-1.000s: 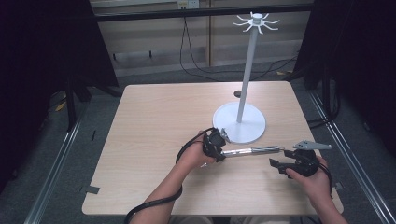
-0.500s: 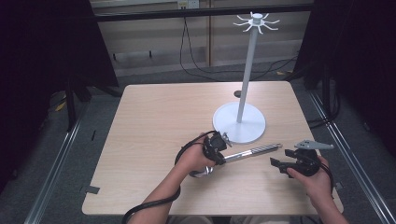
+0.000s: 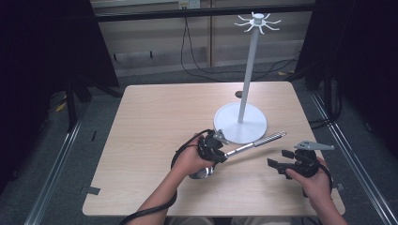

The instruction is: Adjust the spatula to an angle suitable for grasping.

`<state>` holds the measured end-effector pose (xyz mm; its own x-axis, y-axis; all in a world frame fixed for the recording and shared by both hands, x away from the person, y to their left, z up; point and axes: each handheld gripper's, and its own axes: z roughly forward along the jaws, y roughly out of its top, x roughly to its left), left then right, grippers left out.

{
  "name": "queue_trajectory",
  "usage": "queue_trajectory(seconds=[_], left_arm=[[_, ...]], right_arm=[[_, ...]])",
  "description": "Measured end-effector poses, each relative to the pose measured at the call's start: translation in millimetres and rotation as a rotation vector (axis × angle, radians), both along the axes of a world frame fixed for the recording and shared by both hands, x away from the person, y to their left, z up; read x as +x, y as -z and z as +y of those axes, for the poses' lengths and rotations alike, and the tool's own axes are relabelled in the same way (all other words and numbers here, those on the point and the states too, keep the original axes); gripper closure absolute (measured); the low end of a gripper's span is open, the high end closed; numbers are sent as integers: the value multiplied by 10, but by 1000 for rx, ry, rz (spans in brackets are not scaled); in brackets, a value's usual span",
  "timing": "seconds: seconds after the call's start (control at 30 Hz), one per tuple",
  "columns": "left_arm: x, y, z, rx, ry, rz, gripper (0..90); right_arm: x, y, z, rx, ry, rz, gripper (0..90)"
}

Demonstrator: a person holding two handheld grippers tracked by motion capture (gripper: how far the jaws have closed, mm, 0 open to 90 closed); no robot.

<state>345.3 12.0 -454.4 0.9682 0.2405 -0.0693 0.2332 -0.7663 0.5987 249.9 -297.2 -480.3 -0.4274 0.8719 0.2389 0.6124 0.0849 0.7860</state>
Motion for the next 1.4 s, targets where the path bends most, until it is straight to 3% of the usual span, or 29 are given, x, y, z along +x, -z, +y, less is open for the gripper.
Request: queue_trajectory(seconds=[0.03, 0.17, 0.53, 0.63, 0.73, 0.93, 1.03, 1.13, 1.2, 1.4], left_arm=[[-19, -18, 13, -23, 0, -12, 754], [-65, -60, 26, -46, -5, -37, 754], [-164, -111, -2, -117, -27, -53, 755], [-186, -126, -22, -122, -22, -59, 754], [-211, -140, -48, -131, -24, -62, 754], [-248, -173, -82, -147, -18, -79, 754], [-270, -190, -86, -151, -18, -88, 754], [-290, -195, -89, -177, -29, -88, 754], [-287, -203, -83, -168, -20, -92, 754], [-307, -213, -89, -172, -29, -98, 754]], right_arm=[[-13, -18, 19, 10, 1, -3, 205], [-31, -65, 63, 48, -6, -15, 210], [32, -106, 248, 133, -31, -12, 252], [49, -117, 276, 142, -37, -11, 265], [79, -134, 332, 189, -44, -11, 297], [109, -174, 412, 229, -45, -16, 335], [125, -194, 452, 242, -51, -38, 383], [135, -221, 469, 275, -40, -53, 413], [146, -243, 470, 313, -29, -63, 427], [151, -321, 466, 346, -4, -76, 524]])
